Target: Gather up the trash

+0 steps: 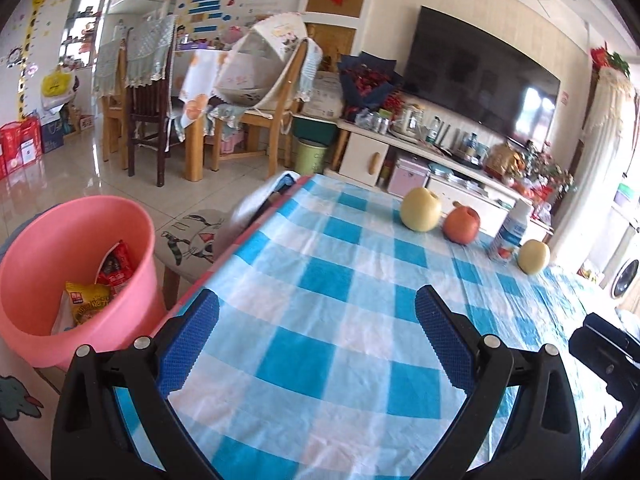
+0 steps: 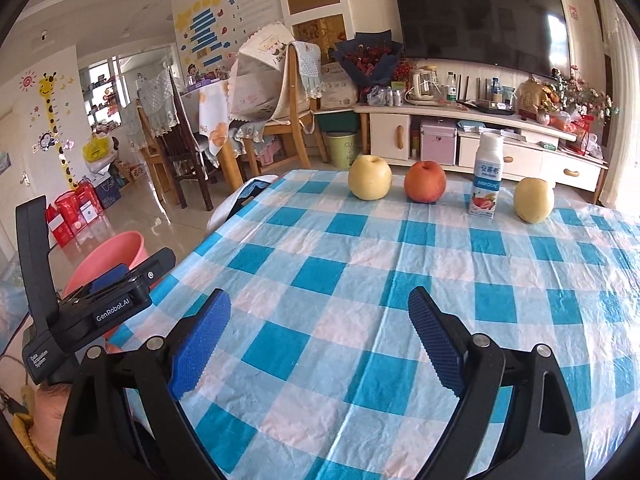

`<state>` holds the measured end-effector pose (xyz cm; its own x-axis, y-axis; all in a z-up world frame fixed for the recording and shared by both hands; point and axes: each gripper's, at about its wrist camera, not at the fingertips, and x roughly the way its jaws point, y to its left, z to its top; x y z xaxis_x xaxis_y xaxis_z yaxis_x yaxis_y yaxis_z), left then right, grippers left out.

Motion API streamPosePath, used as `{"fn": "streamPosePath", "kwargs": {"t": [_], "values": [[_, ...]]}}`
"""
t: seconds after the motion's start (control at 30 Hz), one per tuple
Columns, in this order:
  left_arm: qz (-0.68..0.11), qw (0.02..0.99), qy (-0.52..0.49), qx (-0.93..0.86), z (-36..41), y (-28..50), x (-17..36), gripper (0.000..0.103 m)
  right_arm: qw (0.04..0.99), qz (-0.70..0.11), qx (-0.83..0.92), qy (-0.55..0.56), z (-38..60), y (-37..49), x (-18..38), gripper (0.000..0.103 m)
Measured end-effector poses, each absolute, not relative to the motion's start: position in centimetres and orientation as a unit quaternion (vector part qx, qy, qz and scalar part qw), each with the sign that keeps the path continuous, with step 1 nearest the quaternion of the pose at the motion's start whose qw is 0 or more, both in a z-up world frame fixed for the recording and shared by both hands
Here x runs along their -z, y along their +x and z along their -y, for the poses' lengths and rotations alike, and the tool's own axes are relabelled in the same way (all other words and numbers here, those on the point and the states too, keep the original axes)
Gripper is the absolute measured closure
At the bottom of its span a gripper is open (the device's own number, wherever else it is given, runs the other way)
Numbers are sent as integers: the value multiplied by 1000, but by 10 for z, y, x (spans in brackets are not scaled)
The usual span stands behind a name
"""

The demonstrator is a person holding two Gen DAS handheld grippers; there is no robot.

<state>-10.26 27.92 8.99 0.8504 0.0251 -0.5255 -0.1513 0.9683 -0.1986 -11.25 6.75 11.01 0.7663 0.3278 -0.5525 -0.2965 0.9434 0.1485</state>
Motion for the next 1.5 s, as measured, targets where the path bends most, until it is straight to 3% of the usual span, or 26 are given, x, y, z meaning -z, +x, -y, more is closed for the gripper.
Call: {"fn": "streamPosePath", "kwargs": {"t": [1.5], "values": [[-164,986,20,2,-59,-155,-195,4,988,-149,9,37,123,-165,-159,12]]}}
